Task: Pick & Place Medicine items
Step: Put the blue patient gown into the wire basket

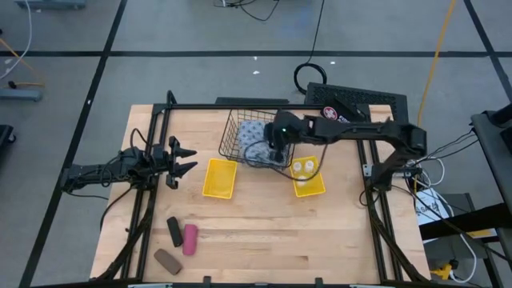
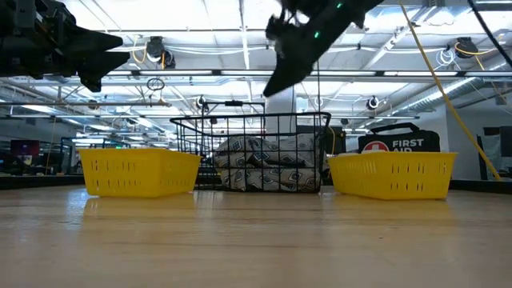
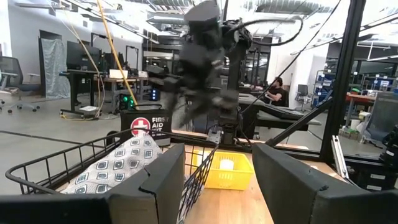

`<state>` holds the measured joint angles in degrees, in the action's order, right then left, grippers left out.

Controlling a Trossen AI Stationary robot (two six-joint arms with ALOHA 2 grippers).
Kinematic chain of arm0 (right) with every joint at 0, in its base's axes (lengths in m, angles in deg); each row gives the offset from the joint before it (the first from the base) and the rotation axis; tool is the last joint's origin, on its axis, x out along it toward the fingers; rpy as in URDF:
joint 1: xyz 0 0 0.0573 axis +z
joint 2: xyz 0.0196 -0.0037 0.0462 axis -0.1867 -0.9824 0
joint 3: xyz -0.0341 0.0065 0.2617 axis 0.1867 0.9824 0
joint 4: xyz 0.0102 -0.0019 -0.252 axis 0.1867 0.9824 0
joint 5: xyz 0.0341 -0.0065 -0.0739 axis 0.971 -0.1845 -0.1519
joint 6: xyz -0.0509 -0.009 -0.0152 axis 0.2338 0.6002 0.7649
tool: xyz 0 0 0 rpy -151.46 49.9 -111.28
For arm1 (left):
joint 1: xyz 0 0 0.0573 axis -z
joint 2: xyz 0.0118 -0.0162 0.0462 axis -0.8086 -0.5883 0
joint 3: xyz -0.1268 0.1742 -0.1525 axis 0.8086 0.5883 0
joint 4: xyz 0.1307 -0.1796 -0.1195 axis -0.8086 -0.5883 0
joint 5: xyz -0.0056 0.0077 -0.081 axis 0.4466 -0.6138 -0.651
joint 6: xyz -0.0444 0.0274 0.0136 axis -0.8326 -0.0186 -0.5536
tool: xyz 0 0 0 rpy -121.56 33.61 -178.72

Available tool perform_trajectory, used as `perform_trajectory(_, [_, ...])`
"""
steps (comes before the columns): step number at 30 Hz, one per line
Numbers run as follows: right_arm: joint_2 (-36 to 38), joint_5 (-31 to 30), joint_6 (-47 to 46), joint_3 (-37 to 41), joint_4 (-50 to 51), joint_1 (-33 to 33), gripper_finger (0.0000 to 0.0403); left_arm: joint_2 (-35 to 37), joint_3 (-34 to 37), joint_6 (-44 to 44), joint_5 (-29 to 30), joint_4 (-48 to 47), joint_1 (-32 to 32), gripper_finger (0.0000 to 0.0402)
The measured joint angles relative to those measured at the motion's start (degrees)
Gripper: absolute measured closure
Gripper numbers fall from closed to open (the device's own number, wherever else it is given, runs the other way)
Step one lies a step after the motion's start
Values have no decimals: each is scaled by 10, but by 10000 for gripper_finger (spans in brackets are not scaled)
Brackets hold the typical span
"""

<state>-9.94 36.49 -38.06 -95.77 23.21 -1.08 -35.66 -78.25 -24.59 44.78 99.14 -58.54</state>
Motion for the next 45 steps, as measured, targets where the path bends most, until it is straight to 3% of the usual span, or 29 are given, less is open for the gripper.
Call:
perform_trajectory(5, [25, 200, -3, 34, -5, 46, 289, 0, 0, 0, 0, 0, 0, 204])
perform_trajectory(7, [24, 229, -4, 55, -12, 65, 289, 0, 0, 0, 0, 0, 0, 204])
perform_trajectory(10, [24, 196, -2, 89, -19, 91, 289, 0, 0, 0, 0, 0, 0, 204])
perform_trajectory(16, [24, 5, 4, 151, -93, 118, 289, 0, 0, 0, 0, 0, 0, 204])
perform_trajectory(20, [24, -58, 3, 154, -89, 118, 289, 0, 0, 0, 0, 0, 0, 204])
perform_trajectory(33, [24, -64, 3, 154, -127, 74, 289, 0, 0, 0, 0, 0, 0, 204])
perform_trajectory(45, [48, -81, 24, 155, -95, 44, 289, 0, 0, 0, 0, 0, 0, 204])
